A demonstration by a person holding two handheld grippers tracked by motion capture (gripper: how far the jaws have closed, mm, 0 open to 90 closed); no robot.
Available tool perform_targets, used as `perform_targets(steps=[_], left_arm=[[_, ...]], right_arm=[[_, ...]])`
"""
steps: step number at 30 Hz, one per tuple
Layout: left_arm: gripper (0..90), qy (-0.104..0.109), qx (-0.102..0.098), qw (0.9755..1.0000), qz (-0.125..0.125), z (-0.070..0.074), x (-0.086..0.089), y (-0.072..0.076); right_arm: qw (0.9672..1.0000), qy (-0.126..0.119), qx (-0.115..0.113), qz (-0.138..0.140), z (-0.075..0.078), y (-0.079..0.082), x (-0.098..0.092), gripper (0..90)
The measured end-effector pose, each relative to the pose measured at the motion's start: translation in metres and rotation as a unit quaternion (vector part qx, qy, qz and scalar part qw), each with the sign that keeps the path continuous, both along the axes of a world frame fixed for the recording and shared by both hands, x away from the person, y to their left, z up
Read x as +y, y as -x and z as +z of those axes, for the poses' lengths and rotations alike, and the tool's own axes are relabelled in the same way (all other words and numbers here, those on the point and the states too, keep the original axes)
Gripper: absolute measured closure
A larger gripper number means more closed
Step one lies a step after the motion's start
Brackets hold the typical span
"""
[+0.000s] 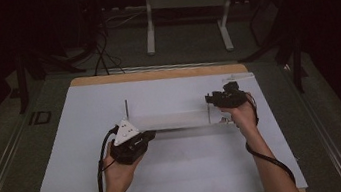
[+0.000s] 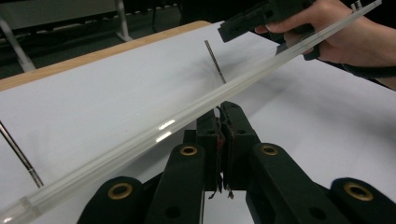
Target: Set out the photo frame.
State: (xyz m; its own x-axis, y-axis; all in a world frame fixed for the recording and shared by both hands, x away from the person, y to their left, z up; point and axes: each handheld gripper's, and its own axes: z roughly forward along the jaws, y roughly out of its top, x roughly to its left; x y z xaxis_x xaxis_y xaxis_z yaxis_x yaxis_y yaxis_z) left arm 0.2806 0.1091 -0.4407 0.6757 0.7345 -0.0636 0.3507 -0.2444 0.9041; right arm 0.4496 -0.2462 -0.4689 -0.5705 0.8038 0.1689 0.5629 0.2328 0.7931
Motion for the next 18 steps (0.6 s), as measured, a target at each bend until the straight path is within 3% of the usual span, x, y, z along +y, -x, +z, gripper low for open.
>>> perform_targets(steps=[18], left_arm=[[87.9, 0.000, -0.012, 0.9998, 0.012, 0.008, 0.000, -0.011]], right_arm=[[0.9999, -0.004, -0.011, 0.008, 0.006, 0.005, -0.002, 54.7]])
